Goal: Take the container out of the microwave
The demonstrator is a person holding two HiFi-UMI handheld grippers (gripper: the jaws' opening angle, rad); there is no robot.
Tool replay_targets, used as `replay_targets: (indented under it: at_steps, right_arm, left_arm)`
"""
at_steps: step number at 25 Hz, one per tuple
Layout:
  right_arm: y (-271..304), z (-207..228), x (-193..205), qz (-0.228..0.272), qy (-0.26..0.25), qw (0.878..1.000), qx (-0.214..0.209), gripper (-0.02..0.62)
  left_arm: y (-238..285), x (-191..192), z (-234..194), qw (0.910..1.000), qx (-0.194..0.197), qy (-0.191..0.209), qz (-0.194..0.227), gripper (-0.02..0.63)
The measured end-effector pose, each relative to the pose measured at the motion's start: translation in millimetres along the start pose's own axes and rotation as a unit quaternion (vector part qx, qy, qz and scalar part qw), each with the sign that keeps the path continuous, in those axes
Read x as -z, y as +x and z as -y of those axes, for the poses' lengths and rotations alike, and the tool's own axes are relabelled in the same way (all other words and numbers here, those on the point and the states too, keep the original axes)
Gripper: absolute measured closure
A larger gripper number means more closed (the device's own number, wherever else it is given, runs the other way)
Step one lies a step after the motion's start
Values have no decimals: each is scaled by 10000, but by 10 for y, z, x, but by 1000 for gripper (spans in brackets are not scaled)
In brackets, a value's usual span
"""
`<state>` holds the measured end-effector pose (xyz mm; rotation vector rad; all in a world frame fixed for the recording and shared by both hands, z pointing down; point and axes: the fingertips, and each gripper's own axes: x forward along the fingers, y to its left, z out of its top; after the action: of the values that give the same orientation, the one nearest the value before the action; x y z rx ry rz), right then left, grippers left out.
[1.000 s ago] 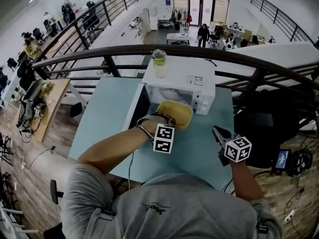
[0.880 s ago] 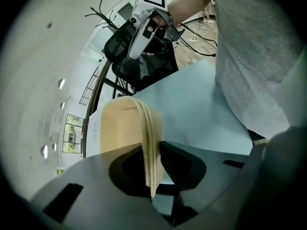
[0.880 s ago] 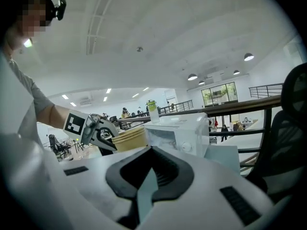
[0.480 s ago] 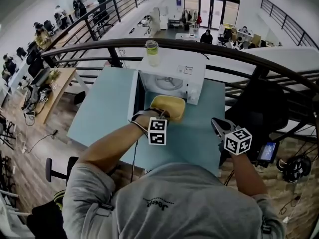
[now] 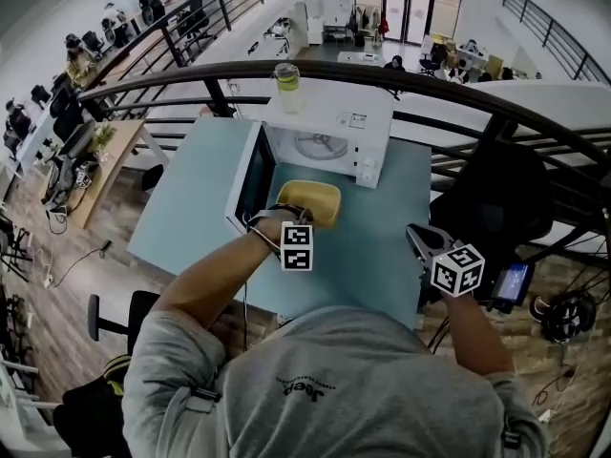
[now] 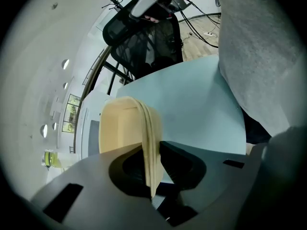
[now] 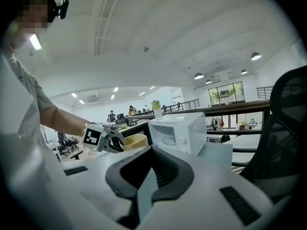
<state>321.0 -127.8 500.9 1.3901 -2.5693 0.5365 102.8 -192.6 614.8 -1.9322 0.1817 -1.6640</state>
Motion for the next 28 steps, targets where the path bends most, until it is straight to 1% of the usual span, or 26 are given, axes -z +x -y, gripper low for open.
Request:
replay_targets:
  at_steps: [6, 9, 16, 20, 24, 28]
  right_arm:
    - [8, 24, 85, -97, 76, 9999, 87, 578]
    - [16, 30, 110, -122, 89, 9998, 137, 578]
    - [44, 39, 145, -205, 78, 9996, 179, 578]
    - [43, 56, 167, -224, 89, 9996, 174, 578]
    - [56, 24, 151, -208, 56, 9997, 92, 578]
    - [54, -31, 137, -202, -10, 9998, -46, 578]
  left_arm:
    - [292, 10, 57, 9999, 72, -99, 25, 525]
    - [430, -53, 83, 9997, 129, -151, 108, 526]
    - [662, -270, 252, 9992, 262, -118, 273, 526]
    - [657, -396, 418, 9986, 337, -120, 401, 526]
    - [527, -428, 563, 9977, 374, -309, 481, 527]
    - [441, -378, 704, 9975, 371, -448, 404, 528]
